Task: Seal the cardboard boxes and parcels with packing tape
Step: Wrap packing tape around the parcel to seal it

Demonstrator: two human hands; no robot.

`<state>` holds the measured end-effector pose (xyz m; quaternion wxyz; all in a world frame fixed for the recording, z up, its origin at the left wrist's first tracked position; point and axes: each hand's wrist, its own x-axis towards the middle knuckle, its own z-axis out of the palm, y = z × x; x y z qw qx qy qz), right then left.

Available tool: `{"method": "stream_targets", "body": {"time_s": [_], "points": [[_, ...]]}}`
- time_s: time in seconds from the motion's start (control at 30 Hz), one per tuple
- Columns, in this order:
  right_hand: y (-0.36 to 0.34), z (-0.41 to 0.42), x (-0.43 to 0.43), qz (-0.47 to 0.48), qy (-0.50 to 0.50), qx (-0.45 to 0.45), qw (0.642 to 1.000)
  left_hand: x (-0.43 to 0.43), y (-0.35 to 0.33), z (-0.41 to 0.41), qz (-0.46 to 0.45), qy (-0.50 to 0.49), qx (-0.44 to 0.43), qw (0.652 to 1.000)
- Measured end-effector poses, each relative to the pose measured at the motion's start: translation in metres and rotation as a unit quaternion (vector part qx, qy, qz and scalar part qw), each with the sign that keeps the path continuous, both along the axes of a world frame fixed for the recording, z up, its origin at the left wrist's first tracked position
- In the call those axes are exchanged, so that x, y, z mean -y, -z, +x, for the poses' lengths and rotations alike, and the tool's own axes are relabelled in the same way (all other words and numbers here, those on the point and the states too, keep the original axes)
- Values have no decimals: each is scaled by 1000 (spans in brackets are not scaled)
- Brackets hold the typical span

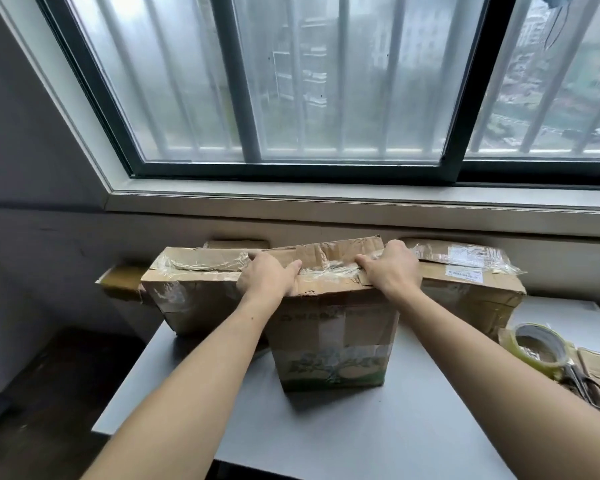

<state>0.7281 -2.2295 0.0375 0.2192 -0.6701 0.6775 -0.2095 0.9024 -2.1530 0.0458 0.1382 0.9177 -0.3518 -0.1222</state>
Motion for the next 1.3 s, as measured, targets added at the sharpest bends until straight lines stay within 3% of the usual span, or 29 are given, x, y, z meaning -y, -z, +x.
{"method": "stream_targets", "body": {"time_s": [0.3,0.5,0.77,1.0,1.13,1.3], "points": [[9,-5,-3,-3,36,73,997,-7,-2,12,2,38,23,999],[2,-3,-13,76,-5,-26,997,-8,0,-1,51,75,-49,995],[11,-7,5,47,22,42,998,2,8,12,18,58,-30,998],[7,-8,0,29,8,42,999,3,3,21,78,121,39,989],[6,-7,-1,86,-47,-9,995,-2,-2,6,60,68,-62,994],[4,-6,2,77,-38,-7,996,4,8,12,39,72,-48,995]]}}
